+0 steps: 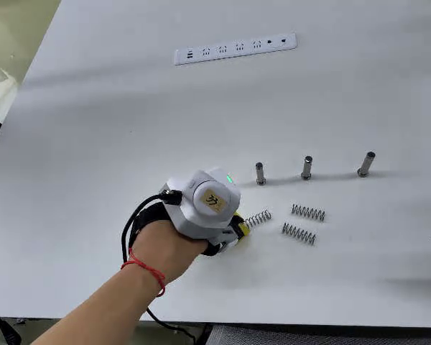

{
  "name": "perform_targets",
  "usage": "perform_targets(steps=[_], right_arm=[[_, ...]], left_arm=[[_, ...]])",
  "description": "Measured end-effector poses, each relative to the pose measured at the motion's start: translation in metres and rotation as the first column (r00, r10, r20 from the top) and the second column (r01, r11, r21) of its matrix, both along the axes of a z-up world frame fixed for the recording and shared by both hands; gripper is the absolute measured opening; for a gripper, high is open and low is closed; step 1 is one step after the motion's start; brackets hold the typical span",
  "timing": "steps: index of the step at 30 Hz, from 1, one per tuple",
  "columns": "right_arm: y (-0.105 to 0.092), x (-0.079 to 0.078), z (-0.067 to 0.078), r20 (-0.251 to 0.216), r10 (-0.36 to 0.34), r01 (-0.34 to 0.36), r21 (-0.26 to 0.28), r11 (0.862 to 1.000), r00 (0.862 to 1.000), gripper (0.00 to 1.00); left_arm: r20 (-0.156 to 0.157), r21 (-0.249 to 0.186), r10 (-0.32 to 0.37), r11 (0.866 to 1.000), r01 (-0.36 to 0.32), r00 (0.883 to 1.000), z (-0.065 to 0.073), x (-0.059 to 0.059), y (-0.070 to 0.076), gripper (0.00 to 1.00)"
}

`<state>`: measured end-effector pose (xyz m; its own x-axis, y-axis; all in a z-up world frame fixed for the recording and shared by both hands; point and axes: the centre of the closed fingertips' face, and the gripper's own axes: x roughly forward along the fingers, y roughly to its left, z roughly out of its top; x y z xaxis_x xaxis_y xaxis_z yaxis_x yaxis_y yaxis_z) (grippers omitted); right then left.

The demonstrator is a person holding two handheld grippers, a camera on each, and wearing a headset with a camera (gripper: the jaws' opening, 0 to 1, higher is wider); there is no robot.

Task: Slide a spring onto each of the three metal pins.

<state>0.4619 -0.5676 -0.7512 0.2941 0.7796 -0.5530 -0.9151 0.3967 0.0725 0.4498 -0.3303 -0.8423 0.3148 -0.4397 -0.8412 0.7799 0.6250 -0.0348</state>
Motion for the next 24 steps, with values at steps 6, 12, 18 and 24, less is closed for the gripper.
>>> perform_targets(steps=[6, 12, 18, 24], right_arm=[[0.000, 0.000, 0.000, -0.001, -0.001, 0.001, 0.002, 1.000, 1.000, 0.84], [0.002, -0.001, -0.001, -0.004, 0.004, -0.004, 0.000, 1.000, 1.000, 0.83], [0.005, -0.001, -0.001, -0.002, 0.007, -0.007, 0.002, 1.000, 1.000, 0.83], [0.008, -0.002, 0.002, -0.001, 0.011, -0.011, 0.006, 1.000, 1.000, 0.83]], left_arm=[[-0.001, -0.009, 0.003, 1.000, -0.003, 1.000, 0.001, -0.001, 0.000, 0.06], [0.005, -0.017, 0.002, 1.000, -0.002, 1.000, 0.004, -0.001, -0.001, 0.06], [0.012, -0.024, 0.005, 1.000, -0.005, 1.000, 0.008, -0.002, 0.000, 0.06], [0.019, -0.041, 0.008, 0.999, -0.008, 1.000, 0.014, -0.004, -0.001, 0.06]])
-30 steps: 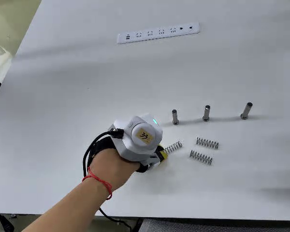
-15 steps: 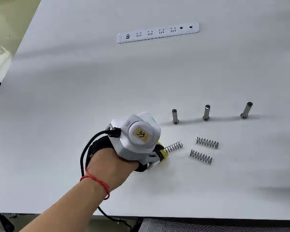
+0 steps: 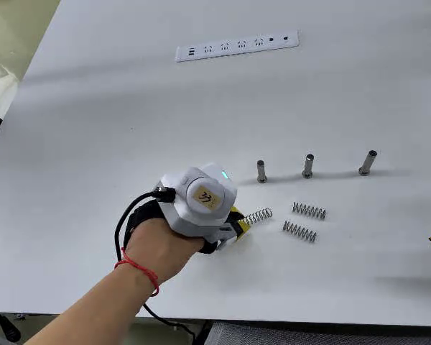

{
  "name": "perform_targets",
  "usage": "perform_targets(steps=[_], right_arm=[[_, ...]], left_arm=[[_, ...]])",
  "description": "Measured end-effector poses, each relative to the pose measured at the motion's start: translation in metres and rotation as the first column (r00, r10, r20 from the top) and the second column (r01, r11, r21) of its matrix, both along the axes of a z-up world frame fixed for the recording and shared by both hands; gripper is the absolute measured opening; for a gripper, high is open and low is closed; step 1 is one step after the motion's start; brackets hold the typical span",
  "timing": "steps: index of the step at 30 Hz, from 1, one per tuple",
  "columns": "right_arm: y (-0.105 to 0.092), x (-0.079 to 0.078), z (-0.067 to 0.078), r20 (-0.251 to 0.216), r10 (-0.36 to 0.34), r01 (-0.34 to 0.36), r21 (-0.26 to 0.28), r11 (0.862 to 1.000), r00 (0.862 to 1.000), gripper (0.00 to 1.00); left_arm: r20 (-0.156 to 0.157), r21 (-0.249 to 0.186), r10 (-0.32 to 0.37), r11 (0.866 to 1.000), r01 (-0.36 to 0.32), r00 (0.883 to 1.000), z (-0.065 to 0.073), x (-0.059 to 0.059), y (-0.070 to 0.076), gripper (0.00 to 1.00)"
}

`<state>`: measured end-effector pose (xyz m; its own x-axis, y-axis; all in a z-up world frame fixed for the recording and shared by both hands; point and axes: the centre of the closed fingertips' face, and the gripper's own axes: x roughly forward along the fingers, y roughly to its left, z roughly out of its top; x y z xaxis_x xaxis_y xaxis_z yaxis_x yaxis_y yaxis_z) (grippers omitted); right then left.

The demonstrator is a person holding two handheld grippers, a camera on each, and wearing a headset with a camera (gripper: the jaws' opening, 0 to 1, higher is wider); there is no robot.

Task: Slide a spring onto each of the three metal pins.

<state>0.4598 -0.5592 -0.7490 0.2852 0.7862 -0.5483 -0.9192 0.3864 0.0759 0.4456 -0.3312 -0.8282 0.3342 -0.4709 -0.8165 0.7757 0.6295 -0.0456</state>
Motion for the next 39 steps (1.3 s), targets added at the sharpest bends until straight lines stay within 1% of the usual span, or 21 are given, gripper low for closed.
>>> perform_targets(steps=[4, 10, 12, 14, 15, 18, 22, 23, 25, 26, 27, 28, 29, 31, 32, 34, 35, 36, 37, 38, 39], right_arm=[[0.003, 0.000, 0.004, 0.002, 0.005, -0.005, 0.004, 1.000, 1.000, 0.82], [0.014, 0.000, 0.016, 0.010, 0.016, -0.017, 0.026, 1.000, 1.000, 0.79], [0.020, 0.000, 0.024, 0.006, 0.014, -0.014, 0.053, 0.998, 1.000, 0.77], [0.025, 0.001, 0.029, 0.014, 0.016, -0.017, 0.065, 0.998, 1.000, 0.76], [0.028, 0.001, 0.032, 0.015, 0.020, -0.021, 0.070, 0.997, 1.000, 0.75], [0.036, 0.000, 0.041, 0.011, 0.027, -0.028, 0.098, 0.995, 1.000, 0.73], [0.051, -0.001, 0.050, -0.007, 0.032, -0.031, 0.147, 0.989, 0.999, 0.69], [0.055, -0.001, 0.052, -0.019, 0.029, -0.025, 0.159, 0.987, 0.999, 0.68], [0.062, -0.003, 0.052, -0.063, 0.021, -0.010, 0.169, 0.986, 0.998, 0.66], [0.066, -0.002, 0.054, -0.052, 0.024, -0.014, 0.181, 0.983, 0.998, 0.64], [0.069, -0.003, 0.056, -0.052, 0.025, -0.015, 0.196, 0.981, 0.998, 0.60], [0.076, -0.006, 0.059, -0.079, 0.024, -0.006, 0.224, 0.975, 0.997, 0.58], [0.082, -0.006, 0.061, -0.102, 0.015, 0.010, 0.239, 0.971, 0.995, 0.57], [0.089, -0.005, 0.064, -0.111, 0.008, 0.022, 0.269, 0.963, 0.994, 0.54], [0.093, -0.002, 0.065, -0.136, -0.009, 0.049, 0.292, 0.955, 0.991, 0.52], [0.099, 0.001, 0.069, -0.195, -0.038, 0.105, 0.345, 0.933, 0.980, 0.47], [0.103, 0.002, 0.071, -0.234, -0.044, 0.132, 0.377, 0.917, 0.971, 0.45], [0.106, 0.003, 0.072, -0.241, -0.046, 0.141, 0.394, 0.908, 0.969, 0.43], [0.108, 0.006, 0.073, -0.261, -0.063, 0.170, 0.410, 0.896, 0.963, 0.42], [0.110, 0.006, 0.073, -0.286, -0.068, 0.190, 0.422, 0.887, 0.956, 0.40], [0.113, 0.006, 0.073, -0.307, -0.064, 0.199, 0.430, 0.881, 0.949, 0.38]], left_arm=[[0.009, -0.015, -0.003, 1.000, 0.003, 1.000, 0.006, 0.000, -0.002, 0.06], [0.039, -0.049, 0.002, 0.999, 0.000, 0.999, 0.023, 0.003, -0.007, 0.06], [0.052, -0.059, 0.003, 0.998, 0.000, 0.999, 0.030, 0.004, -0.009, 0.06], [0.062, -0.076, 0.008, 0.997, -0.004, 0.998, 0.035, 0.005, -0.011, 0.06], [0.067, -0.092, 0.015, 0.996, -0.009, 0.998, 0.040, 0.005, -0.013, 0.06], [0.087, -0.108, 0.014, 0.994, -0.005, 0.996, 0.050, 0.006, -0.018, 0.06], [0.111, -0.151, 0.025, 0.989, -0.008, 0.994, 0.066, 0.008, -0.025, 0.06], [0.115, -0.157, 0.027, 0.988, -0.009, 0.993, 0.068, 0.008, -0.026, 0.06], [0.124, -0.177, 0.033, 0.984, -0.010, 0.992, 0.075, 0.010, -0.030, 0.06], [0.129, -0.185, 0.035, 0.983, -0.011, 0.991, 0.079, 0.010, -0.032, 0.06], [0.132, -0.192, 0.037, 0.981, -0.011, 0.991, 0.081, 0.010, -0.033, 0.06], [0.141, -0.203, 0.036, 0.979, -0.007, 0.989, 0.085, 0.011, -0.036, 0.06], [0.144, -0.219, 0.044, 0.976, -0.011, 0.989, 0.089, 0.011, -0.039, 0.06], [0.148, -0.242, 0.053, 0.970, -0.016, 0.988, 0.094, 0.013, -0.042, 0.06], [0.152, -0.255, 0.056, 0.967, -0.016, 0.987, 0.098, 0.013, -0.045, 0.06], [0.159, -0.268, 0.059, 0.963, -0.014, 0.986, 0.103, 0.013, -0.049, 0.06], [0.164, -0.282, 0.063, 0.959, -0.015, 0.984, 0.107, 0.014, -0.051, 0.06], [0.166, -0.295, 0.069, 0.955, -0.017, 0.984, 0.110, 0.015, -0.053, 0.06], [0.167, -0.314, 0.078, 0.949, -0.022, 0.983, 0.114, 0.016, -0.056, 0.06], [0.170, -0.323, 0.082, 0.946, -0.023, 0.982, 0.118, 0.016, -0.057, 0.06], [0.174, -0.331, 0.085, 0.943, -0.023, 0.981, 0.120, 0.016, -0.058, 0.06]])
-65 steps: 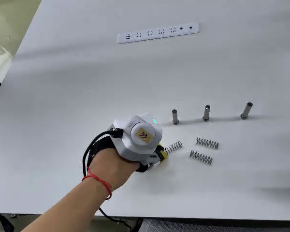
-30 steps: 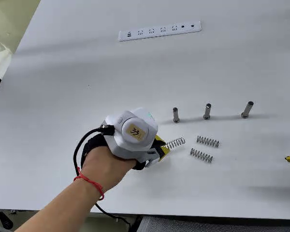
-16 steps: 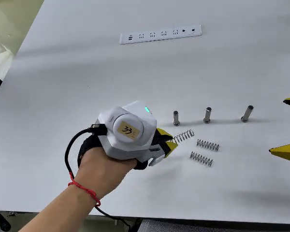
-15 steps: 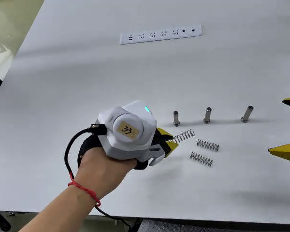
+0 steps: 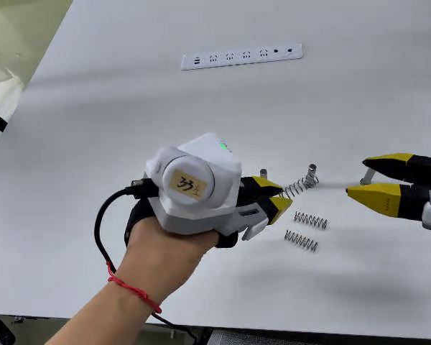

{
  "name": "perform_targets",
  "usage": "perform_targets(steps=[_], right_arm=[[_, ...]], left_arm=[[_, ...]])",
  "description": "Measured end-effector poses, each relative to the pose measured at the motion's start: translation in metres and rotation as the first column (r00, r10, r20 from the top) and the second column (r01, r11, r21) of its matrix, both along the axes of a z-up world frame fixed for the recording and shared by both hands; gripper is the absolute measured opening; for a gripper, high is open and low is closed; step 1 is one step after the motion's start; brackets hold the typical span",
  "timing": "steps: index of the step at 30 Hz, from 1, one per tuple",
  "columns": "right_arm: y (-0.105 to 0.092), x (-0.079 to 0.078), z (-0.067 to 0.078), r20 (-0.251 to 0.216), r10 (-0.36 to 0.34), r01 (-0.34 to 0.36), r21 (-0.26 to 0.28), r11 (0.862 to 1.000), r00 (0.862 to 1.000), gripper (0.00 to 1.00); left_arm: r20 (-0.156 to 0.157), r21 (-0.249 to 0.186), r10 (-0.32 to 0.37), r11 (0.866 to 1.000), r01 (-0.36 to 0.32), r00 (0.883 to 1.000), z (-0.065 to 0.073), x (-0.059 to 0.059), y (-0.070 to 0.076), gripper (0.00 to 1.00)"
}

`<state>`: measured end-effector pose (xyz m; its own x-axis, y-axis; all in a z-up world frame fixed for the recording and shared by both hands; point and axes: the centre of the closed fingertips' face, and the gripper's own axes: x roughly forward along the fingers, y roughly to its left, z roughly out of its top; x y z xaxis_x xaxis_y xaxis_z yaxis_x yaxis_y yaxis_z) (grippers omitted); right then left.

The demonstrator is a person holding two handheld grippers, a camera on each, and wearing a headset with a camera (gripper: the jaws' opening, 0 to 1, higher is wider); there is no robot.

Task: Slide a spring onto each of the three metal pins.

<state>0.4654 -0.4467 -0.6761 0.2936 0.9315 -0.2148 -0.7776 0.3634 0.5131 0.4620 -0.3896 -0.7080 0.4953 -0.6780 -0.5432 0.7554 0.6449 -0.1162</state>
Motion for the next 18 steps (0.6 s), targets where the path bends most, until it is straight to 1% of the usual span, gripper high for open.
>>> perform_targets(steps=[1, 2, 3, 5, 6, 8, 9, 12, 15, 18], right_arm=[[0.003, 0.000, 0.001, -0.017, -0.006, 0.006, 0.020, 1.000, 1.000, 0.38], [0.005, 0.001, 0.001, -0.021, -0.014, 0.015, 0.033, 0.999, 1.000, 0.38], [0.008, 0.002, 0.003, -0.041, -0.021, 0.023, 0.058, 0.998, 0.999, 0.37], [0.010, 0.003, 0.005, -0.072, -0.034, 0.040, 0.088, 0.995, 0.997, 0.36], [0.011, 0.006, 0.006, -0.087, -0.049, 0.059, 0.113, 0.992, 0.995, 0.36], [0.012, 0.008, 0.007, -0.136, -0.061, 0.082, 0.150, 0.985, 0.989, 0.34], [0.012, 0.010, 0.007, -0.151, -0.068, 0.092, 0.159, 0.983, 0.986, 0.33], [0.012, 0.010, 0.007, -0.153, -0.067, 0.092, 0.164, 0.982, 0.986, 0.29], [0.015, 0.009, 0.011, -0.173, -0.060, 0.094, 0.192, 0.977, 0.983, 0.26], [0.016, 0.009, 0.014, -0.176, -0.056, 0.092, 0.203, 0.975, 0.983, 0.22]], left_arm=[[0.003, -0.011, 0.002, 1.000, -0.002, 1.000, 0.003, 0.000, -0.002, 0.06], [0.006, -0.019, 0.002, 1.000, -0.002, 1.000, 0.006, 0.001, -0.004, 0.06], [0.012, -0.028, 0.003, 1.000, -0.003, 1.000, 0.009, 0.001, -0.006, 0.06], [0.018, -0.038, 0.002, 0.999, -0.002, 1.000, 0.012, 0.001, -0.008, 0.06], [0.023, -0.047, 0.004, 0.999, -0.002, 1.000, 0.015, 0.002, -0.010, 0.06], [0.027, -0.067, 0.007, 0.998, -0.005, 1.000, 0.020, 0.003, -0.012, 0.06], [0.030, -0.073, 0.008, 0.997, -0.006, 1.000, 0.021, 0.003, -0.013, 0.06], [0.035, -0.089, 0.005, 0.996, -0.002, 0.999, 0.025, 0.003, -0.016, 0.06], [0.038, -0.102, 0.001, 0.995, 0.002, 0.999, 0.027, 0.003, -0.019, 0.06], [0.041, -0.118, 0.001, 0.993, 0.003, 0.999, 0.030, 0.003, -0.021, 0.06]])
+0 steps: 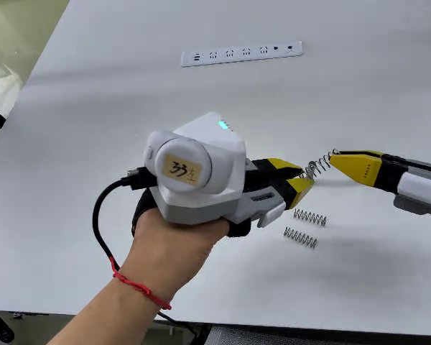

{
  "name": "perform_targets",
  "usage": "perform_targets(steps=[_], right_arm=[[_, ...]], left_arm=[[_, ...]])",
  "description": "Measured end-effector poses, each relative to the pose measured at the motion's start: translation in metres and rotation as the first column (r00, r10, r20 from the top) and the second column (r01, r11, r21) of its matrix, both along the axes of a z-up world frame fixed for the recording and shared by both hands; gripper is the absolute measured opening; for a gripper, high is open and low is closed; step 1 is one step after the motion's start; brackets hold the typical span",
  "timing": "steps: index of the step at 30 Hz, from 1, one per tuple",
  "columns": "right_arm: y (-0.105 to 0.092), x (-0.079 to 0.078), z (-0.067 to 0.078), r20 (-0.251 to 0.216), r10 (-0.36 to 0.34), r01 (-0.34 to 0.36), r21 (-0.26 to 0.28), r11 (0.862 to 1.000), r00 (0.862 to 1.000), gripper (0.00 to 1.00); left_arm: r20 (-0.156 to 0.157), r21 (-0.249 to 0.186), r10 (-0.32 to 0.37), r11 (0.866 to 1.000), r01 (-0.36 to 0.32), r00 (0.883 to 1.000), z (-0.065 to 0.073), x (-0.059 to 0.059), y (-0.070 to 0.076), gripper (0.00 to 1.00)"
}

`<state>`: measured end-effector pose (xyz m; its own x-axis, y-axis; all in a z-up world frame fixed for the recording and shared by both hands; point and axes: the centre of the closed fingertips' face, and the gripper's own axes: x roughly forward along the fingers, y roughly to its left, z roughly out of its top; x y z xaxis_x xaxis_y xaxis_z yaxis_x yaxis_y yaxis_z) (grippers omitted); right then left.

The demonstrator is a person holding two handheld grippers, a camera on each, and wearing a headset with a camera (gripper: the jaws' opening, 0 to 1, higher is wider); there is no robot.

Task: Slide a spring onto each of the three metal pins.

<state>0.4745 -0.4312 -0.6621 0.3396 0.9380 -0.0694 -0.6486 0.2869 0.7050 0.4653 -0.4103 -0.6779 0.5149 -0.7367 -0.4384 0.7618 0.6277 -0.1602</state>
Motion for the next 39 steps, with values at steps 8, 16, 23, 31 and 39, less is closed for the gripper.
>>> perform_targets(steps=[8, 16, 23, 31, 39], right_arm=[[0.002, 0.000, 0.005, -0.012, 0.002, -0.002, 0.026, 1.000, 1.000, 0.15], [0.003, 0.001, 0.010, -0.012, 0.001, 0.000, 0.037, 0.999, 1.000, 0.09], [0.004, -0.002, 0.012, 0.006, 0.009, -0.009, 0.023, 1.000, 1.000, 0.07], [0.007, -0.004, 0.016, 0.044, 0.025, -0.024, -0.021, 1.000, 0.999, 0.07], [0.010, -0.004, 0.018, 0.086, 0.049, -0.043, -0.073, 0.996, 0.995, 0.07]], left_arm=[[0.006, -0.018, -0.002, 1.000, 0.002, 1.000, 0.004, 0.001, -0.002, 0.06], [0.009, -0.019, -0.006, 1.000, 0.007, 1.000, 0.005, 0.002, -0.003, 0.06], [0.012, -0.016, -0.015, 1.000, 0.015, 1.000, 0.004, 0.001, -0.004, 0.06], [0.019, -0.022, -0.024, 0.999, 0.025, 1.000, 0.003, -0.001, -0.006, 0.07], [0.025, -0.019, -0.032, 0.999, 0.033, 0.999, 0.002, -0.002, -0.006, 0.07]])
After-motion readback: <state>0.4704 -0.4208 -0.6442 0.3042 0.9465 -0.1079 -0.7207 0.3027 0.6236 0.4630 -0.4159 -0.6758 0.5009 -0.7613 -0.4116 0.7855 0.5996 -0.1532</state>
